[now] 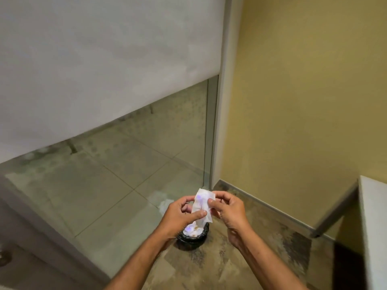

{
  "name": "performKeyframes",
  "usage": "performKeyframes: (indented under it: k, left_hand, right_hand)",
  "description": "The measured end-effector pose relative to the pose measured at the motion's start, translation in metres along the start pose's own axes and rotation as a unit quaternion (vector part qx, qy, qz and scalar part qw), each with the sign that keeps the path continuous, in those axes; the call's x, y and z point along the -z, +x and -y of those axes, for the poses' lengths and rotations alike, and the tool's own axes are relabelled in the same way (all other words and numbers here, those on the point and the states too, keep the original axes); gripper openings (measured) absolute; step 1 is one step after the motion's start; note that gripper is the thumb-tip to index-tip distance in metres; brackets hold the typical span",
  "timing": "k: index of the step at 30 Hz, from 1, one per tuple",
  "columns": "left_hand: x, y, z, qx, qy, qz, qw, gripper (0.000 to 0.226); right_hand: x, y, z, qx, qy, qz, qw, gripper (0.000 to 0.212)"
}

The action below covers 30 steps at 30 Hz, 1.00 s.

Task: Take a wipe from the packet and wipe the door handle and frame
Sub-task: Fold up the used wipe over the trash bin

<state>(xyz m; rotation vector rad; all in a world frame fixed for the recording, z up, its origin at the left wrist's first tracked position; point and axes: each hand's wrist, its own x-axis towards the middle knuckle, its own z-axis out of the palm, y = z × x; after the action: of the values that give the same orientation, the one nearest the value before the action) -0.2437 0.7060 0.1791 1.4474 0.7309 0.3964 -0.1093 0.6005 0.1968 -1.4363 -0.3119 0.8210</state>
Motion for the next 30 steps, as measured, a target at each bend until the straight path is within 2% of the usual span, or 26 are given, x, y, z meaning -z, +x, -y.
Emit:
performKeyframes:
  k: [2,6,8,12,18,25,30]
  left_hand:
    - [0.007,0.015,0.010,0.014,-0.017,0.004,1.000,0.041]
    - [0.023,0.044,0.031,0.042,0.001,0.010,0.999,0.013]
    - [0.029,0.058,0.043,0.059,0.003,0.018,0.998,0.008]
    - [0.033,0.083,0.070,0.096,-0.033,0.008,0.995,0.010]
    - [0.028,0.127,0.124,0.120,-0.042,-0.021,0.992,0.016]
    - [0.022,0.178,0.191,0.146,-0.042,-0.137,0.979,0.018]
    - [0.023,0.196,0.231,0.176,-0.065,-0.139,0.972,0.011]
  right_hand:
    - [-0.004,0.010,-0.009,-0.001,-0.004,-0.021,1.000,0.019]
    - [-0.012,0.030,-0.029,-0.002,-0.013,-0.048,0.999,0.021]
    - [-0.014,0.040,-0.040,-0.018,-0.018,-0.049,0.998,0.022]
    - [-0.016,0.063,-0.061,-0.058,-0.045,-0.026,0.997,0.021]
    - [-0.009,0.117,-0.107,-0.055,-0.088,-0.036,0.994,0.018]
    - [0.007,0.175,-0.178,-0.073,-0.103,-0.032,0.991,0.015]
    - [0.011,0.201,-0.220,-0.074,-0.131,-0.033,0.988,0.016]
